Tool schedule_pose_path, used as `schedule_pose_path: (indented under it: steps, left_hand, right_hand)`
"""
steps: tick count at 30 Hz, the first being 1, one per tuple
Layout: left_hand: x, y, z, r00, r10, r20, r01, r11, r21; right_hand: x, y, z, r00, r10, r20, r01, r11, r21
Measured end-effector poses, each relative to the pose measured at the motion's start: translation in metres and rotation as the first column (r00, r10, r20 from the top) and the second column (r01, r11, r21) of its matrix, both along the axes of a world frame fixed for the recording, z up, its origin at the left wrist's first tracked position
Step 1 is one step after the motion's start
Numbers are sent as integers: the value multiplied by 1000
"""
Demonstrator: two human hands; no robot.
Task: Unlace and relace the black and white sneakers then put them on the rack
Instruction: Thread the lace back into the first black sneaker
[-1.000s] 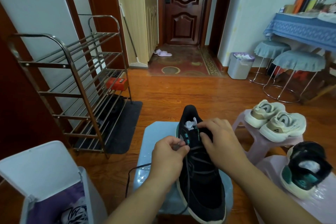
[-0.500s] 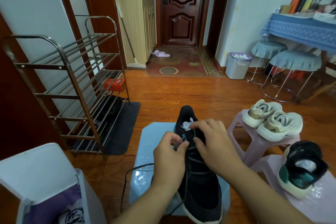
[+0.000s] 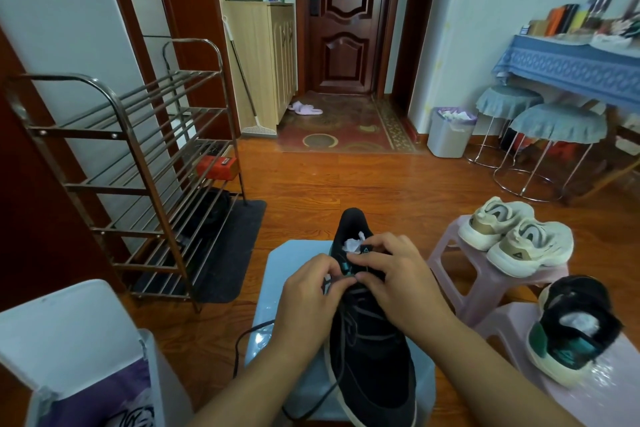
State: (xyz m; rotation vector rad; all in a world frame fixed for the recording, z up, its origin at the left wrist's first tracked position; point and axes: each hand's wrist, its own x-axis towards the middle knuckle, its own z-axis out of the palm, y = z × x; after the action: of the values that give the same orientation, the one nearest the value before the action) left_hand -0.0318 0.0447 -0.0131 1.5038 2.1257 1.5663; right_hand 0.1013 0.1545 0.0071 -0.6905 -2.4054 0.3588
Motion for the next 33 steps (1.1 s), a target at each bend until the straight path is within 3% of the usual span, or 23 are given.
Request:
schedule_pose_path:
  steps: [6,15,20,25,30,33]
  left_hand:
    - [-2,7,6,993,-66,101,67,998,-8]
    - [2,2,12,971,-99,218,115,991,-64]
    - [9,-3,11,955,-29,295,61,993,-99]
    - [13,1,11,889,75,452,-62,997,-44]
    - [16,1,11,909,58,412,-49,998,-32]
    - [6,1,12,942,-30,335,51,997,-56]
  right_hand:
    - [-1,5,-1,995,49,-85,-46,998,37]
    - [2,11,1,993,114,6,-114,988,101]
    - [1,11,0,994,110,-10,-108,986,123]
    - [0,11,0,995,90,-33,-88,995,40]
    - [-2,10,0,996,68,-53,-65,997,50]
    - [0,8,3,995,87,-54,-83,994,69]
